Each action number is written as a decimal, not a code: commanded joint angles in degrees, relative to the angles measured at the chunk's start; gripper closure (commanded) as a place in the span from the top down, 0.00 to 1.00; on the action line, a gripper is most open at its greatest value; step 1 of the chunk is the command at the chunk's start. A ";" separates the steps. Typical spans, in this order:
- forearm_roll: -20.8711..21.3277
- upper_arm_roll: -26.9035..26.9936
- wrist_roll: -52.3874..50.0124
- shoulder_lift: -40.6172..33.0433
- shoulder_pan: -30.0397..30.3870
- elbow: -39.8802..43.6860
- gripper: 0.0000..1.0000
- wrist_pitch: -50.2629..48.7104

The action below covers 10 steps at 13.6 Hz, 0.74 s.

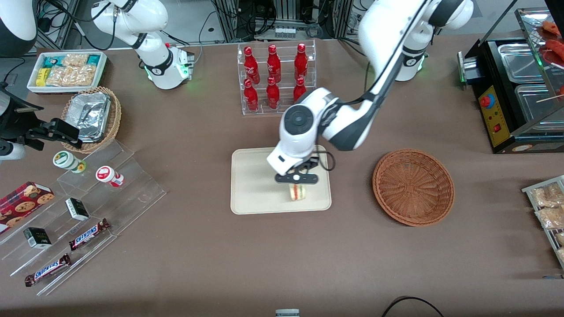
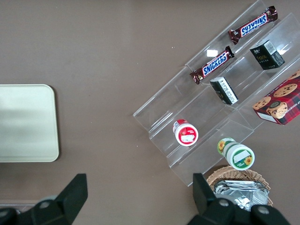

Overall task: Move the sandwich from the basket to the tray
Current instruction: 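Lift the sandwich and carry it with the left gripper over the tray, then lower the sandwich onto the tray and open the left gripper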

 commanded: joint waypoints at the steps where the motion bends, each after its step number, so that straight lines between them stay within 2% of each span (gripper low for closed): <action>1: 1.16 0.71 -3.18 4.28 -1.90 3.81 0.26 1.82; 7: 1.25 0.80 -3.37 7.36 -4.01 3.72 0.25 3.32; 8: 1.25 0.80 -3.37 7.63 -4.10 3.55 0.32 3.32; 9: 1.25 0.80 -3.28 7.63 -4.10 3.46 0.52 3.32; 10: 1.33 0.80 -3.28 7.72 -4.19 3.46 0.88 3.32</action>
